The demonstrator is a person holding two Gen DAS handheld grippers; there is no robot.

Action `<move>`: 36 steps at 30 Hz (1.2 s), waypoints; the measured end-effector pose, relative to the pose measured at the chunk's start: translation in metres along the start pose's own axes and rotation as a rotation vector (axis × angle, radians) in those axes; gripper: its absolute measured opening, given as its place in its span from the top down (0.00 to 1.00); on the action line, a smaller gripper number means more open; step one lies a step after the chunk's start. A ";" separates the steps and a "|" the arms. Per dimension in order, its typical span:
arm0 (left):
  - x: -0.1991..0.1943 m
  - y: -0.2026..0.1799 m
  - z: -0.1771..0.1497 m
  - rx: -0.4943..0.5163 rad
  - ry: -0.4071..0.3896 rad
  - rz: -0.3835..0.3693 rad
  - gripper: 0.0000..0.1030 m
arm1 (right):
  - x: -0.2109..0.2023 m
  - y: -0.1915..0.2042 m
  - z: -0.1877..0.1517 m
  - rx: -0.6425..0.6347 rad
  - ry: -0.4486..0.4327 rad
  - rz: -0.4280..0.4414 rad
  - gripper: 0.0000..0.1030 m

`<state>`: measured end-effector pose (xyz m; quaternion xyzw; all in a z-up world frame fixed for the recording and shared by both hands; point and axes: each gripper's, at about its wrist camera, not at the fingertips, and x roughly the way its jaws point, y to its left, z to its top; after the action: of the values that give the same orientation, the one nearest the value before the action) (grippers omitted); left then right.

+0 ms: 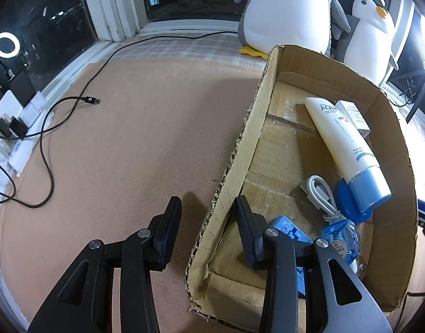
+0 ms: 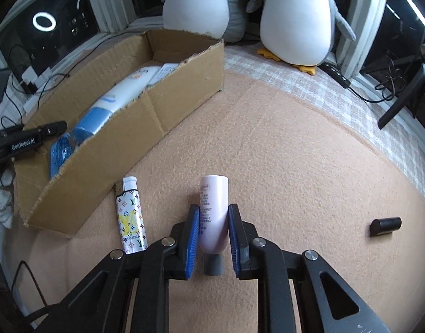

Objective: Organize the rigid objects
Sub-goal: 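Grasp the pink-and-white roll-on bottle with the right tool and lift, then carry the roll-on bottle into the box and release it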

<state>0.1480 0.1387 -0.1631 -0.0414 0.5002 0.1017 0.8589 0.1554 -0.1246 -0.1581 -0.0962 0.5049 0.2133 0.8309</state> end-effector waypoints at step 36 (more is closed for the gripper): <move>0.000 -0.002 0.000 -0.007 -0.003 -0.004 0.63 | -0.051 0.112 0.044 -0.027 -0.128 0.274 0.82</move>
<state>0.1488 0.1373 -0.1632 -0.0454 0.4986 0.1016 0.8597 0.1196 -0.0215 -0.0862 -0.0240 0.4565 0.3371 0.8231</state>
